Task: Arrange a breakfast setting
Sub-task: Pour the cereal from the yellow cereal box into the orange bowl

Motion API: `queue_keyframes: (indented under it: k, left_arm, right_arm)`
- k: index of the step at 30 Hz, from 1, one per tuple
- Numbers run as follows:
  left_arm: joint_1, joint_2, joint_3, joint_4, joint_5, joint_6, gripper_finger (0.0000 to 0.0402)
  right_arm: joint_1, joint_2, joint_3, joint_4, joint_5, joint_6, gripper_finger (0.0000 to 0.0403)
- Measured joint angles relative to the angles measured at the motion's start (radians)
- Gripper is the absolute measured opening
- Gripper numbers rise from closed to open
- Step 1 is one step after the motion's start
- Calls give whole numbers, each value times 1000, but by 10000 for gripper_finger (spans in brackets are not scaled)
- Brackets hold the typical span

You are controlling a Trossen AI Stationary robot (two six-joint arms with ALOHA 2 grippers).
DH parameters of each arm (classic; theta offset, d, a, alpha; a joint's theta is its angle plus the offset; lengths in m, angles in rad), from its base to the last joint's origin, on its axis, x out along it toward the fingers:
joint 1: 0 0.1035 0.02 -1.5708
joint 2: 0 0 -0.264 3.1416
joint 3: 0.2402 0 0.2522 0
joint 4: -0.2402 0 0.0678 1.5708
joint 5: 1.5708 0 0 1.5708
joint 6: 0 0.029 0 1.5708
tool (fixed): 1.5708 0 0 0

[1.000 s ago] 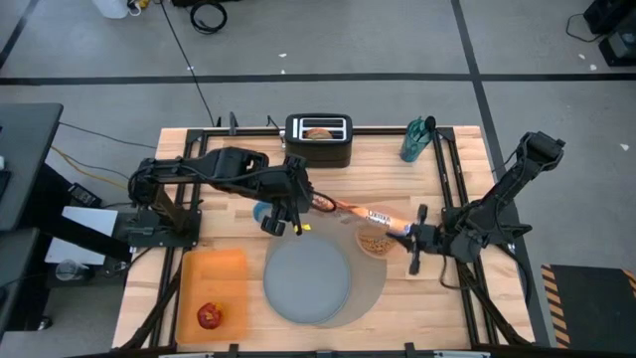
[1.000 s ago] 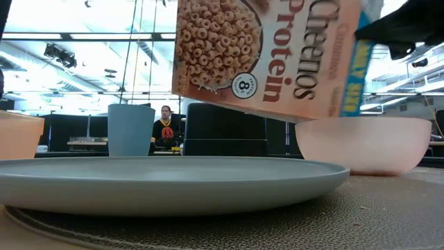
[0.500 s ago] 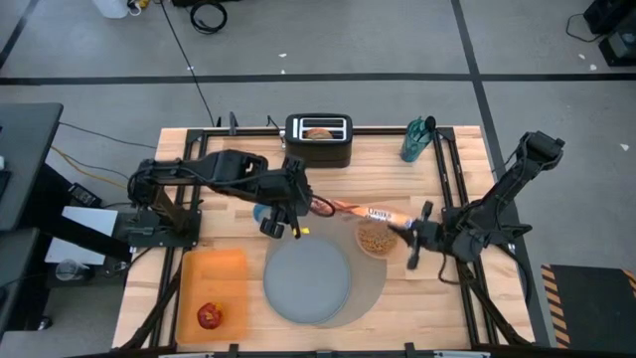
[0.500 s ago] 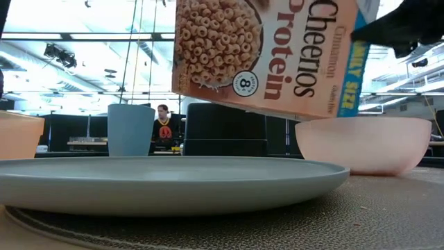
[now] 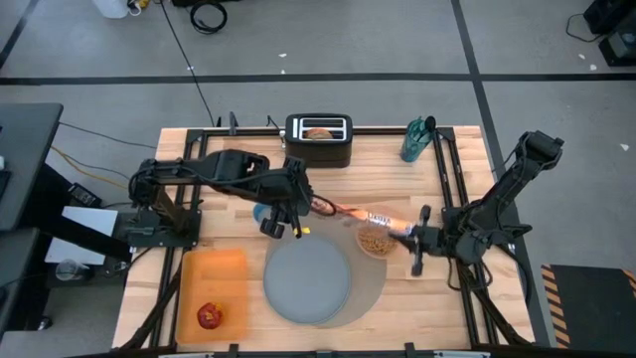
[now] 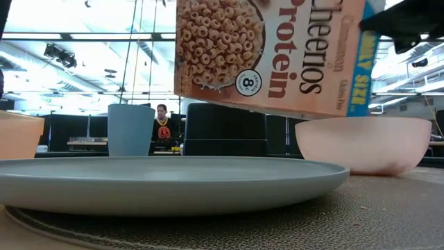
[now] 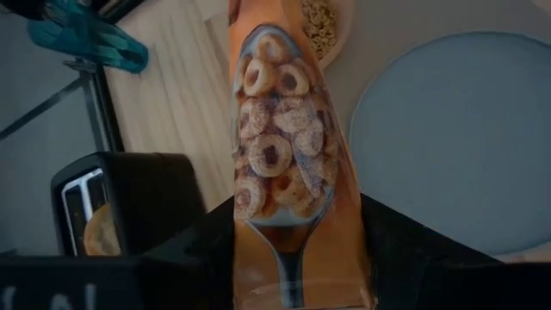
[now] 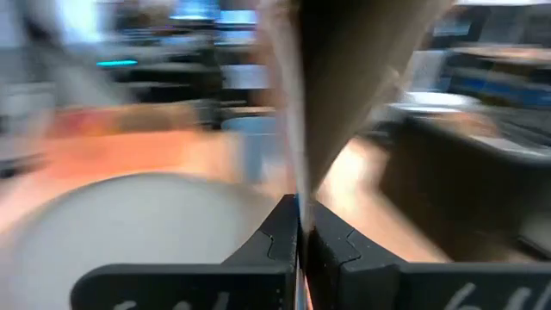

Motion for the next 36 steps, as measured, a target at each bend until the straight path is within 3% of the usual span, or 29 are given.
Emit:
queue_keyframes:
  k: [1,4,7,9,12,15,18,20,23,26,29,32,36]
  left_arm:
    - [0,0,0,5,-6,-3,194]
    - [2,0,0,3,10,2,194]
    - [-3,0,0,7,-5,1,194]
    - [0,0,6,-1,9,6,193]
    - [-2,0,6,11,-4,6,193]
    - [-1,-1,6,12,5,10,193]
    - [-3,-1,6,14,-6,11,193]
    - [-2,-2,7,15,1,15,193]
    - [-3,-2,7,21,-6,14,193]
    - [-2,-2,8,22,8,12,193]
    - [-5,-1,8,25,-4,5,193]
    - [-2,0,8,23,2,5,193]
    - [-5,2,7,26,0,5,193]
  right_arm:
    - [1,0,0,-8,35,17,14]
    - [-2,0,0,4,-81,0,14]
    - [-8,0,0,-23,3,47,14]
    - [-21,0,0,-15,-117,43,14]
    - [-31,0,1,-48,-34,86,14]
    - [-56,0,1,-46,-142,91,14]
    - [-75,0,0,-56,-117,117,14]
    - [-88,0,0,-44,-210,100,15]
    - [-94,0,0,-68,-128,133,15]
    - [-100,0,0,-51,-261,107,15]
    - [-94,0,0,-80,-128,141,16]
    - [-90,0,0,-40,-203,123,27]
    - [-94,-1,2,-30,-208,142,61]
